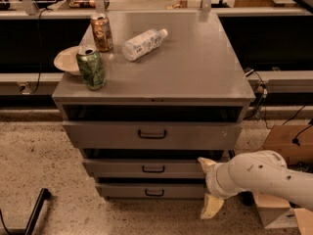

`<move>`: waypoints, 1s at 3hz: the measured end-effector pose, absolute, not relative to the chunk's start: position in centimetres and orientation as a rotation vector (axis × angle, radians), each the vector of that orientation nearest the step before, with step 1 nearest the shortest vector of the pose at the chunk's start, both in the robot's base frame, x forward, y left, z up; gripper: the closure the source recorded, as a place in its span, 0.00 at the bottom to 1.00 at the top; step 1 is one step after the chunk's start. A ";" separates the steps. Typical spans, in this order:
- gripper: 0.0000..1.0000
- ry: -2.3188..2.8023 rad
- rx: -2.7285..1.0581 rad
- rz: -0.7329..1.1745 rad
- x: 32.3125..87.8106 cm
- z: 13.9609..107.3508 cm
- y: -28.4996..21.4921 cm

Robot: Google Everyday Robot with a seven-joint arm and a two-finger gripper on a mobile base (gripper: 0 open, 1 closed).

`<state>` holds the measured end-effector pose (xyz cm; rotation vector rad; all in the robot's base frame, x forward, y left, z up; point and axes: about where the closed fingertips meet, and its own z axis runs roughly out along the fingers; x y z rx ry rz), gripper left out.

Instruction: Open middle drawer

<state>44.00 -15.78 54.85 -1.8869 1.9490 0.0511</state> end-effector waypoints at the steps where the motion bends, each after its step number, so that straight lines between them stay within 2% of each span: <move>1: 0.00 1.925 -1.922 0.069 45.6 52.0 -14.9; 3: 0.00 1.902 -1.933 0.114 48.5 47.9 -13.5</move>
Offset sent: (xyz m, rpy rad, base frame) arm 0.0504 0.0283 -0.0787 0.0065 0.0197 0.0769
